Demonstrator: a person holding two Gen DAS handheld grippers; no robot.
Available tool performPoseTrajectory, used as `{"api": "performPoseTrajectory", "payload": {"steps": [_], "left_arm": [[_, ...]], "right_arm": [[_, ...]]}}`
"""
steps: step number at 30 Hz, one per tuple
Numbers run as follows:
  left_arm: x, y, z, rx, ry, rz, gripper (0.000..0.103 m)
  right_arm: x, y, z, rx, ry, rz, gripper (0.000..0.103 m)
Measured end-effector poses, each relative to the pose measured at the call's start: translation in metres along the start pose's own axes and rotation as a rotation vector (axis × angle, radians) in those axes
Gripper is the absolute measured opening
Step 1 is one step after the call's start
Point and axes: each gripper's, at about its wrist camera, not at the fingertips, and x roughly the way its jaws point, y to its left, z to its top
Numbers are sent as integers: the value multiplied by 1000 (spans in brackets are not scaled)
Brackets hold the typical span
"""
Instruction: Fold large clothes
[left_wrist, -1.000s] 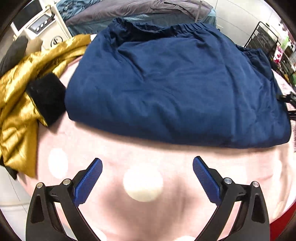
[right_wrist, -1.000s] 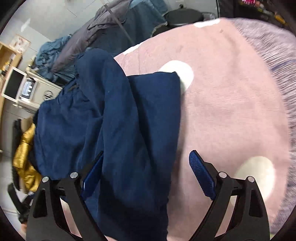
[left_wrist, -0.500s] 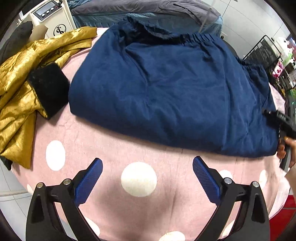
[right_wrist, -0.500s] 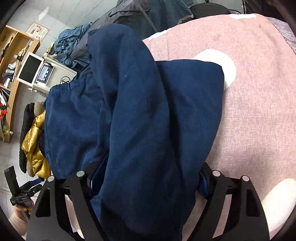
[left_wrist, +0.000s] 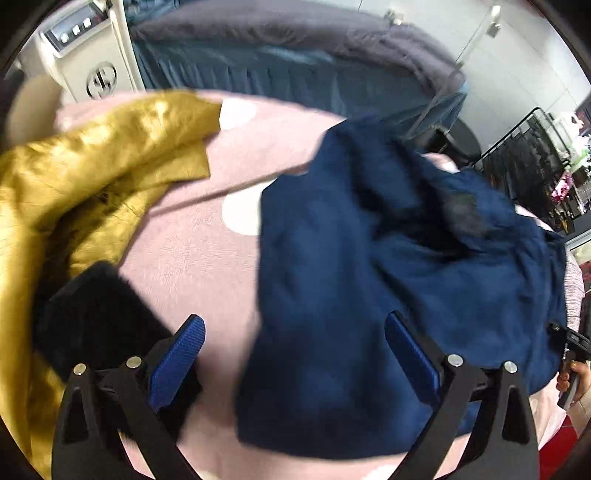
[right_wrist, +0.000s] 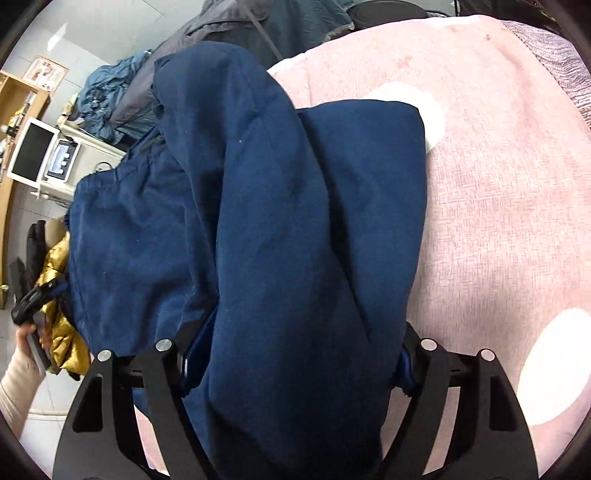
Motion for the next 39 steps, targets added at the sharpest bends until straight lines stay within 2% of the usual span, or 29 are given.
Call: {"api": "performPoseTrajectory", "payload": {"steps": [4,8,11,17,18,19,20,23,25,27,28,30,32,33,36,39], "left_arm": [[39,26,13,-48,89,-235,96],[77,44,19,-46,160,-344,98],[81,42,28,0,150,-374,98],[86,17,43,61,144,-374,97],[88,13,46,60,149,-396,96],[90,2,48,59,172,-449,96],[92,-5,46,67,183,-450,96],[98,-28,46,138,195,-352,97],[97,-26,49,112,189,-356,95],[94,-23,50,86,177,-342,83],[92,-24,49,83,174,-342,78],[83,-30,49,81,163,-328,62],[74,-41,49,86,151,-290,51],[66,-48,50,85,140,-264,43],[41,-66,49,92,94,-240,29],[-7,-98,43,148,21,-260,26]], "right_arm": [[4,12,2,7,14,-64,77],[7,20,3,11,17,-103,77],[8,22,5,16,20,-110,78],[12,25,9,23,23,-102,79],[12,25,9,22,22,-98,79],[12,25,10,22,23,-96,79],[13,25,10,19,23,-96,79],[15,28,10,3,17,-111,78],[16,32,8,-5,-1,-134,76],[18,38,6,-10,-17,-157,71],[18,42,5,-11,-25,-167,66],[16,50,2,-21,-40,-187,55],[11,62,0,-30,-61,-207,40],[7,65,-1,-30,-71,-207,38],[-13,79,-8,-7,-120,-176,29],[-38,90,-15,3,-167,-115,25]]}}
